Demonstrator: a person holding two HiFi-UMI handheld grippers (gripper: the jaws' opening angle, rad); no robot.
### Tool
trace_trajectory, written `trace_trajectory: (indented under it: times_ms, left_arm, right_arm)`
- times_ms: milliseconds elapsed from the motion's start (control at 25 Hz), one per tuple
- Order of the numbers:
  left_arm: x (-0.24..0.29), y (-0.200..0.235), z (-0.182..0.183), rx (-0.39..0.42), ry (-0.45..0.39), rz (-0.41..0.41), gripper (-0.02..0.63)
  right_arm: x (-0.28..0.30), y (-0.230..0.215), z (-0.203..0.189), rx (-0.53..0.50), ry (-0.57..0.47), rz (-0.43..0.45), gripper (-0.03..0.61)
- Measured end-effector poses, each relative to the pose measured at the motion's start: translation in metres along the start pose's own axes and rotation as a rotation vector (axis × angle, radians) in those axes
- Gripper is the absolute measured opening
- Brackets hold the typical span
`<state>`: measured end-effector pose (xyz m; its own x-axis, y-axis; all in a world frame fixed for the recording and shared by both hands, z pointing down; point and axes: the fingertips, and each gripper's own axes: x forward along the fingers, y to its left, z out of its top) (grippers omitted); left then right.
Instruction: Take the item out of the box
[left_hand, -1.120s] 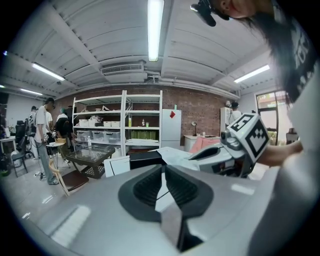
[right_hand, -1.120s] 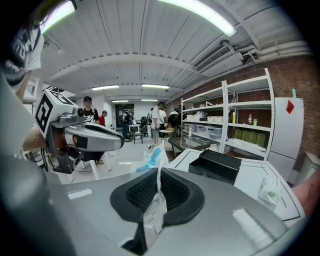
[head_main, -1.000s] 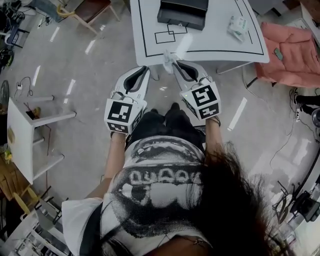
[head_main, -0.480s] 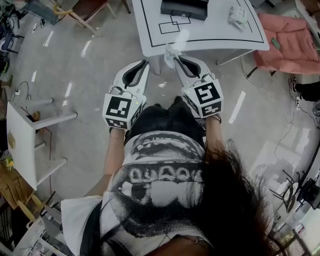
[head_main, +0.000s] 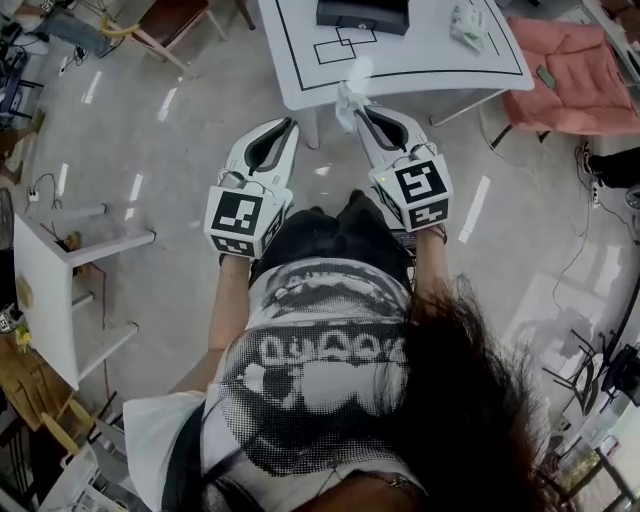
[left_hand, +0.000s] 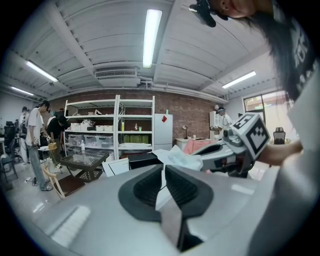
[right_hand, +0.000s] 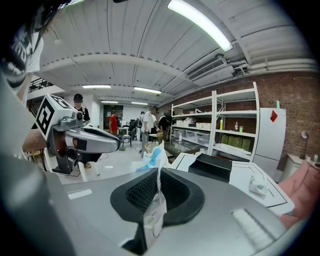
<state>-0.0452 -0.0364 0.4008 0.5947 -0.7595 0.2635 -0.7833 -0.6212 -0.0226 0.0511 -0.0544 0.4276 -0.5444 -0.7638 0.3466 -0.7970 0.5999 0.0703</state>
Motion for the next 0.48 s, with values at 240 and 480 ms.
trace_trajectory:
  times_ms: [240, 480]
  left_arm:
    - [0.0015, -0.0041, 0.0020, 0.007, -0.012, -0.017, 0.000]
    - [0.0004, -0.0063, 0.0028, 0.013, -0.020, -0.030, 0.000]
  right_arm:
    - [-0.0060, -0.0010, -0.0022, -0.007, 0.005, -0.016, 0.025]
    - [-0.0088, 0.0027, -0.0011, -0.019, 0.007, -0.021, 0.025]
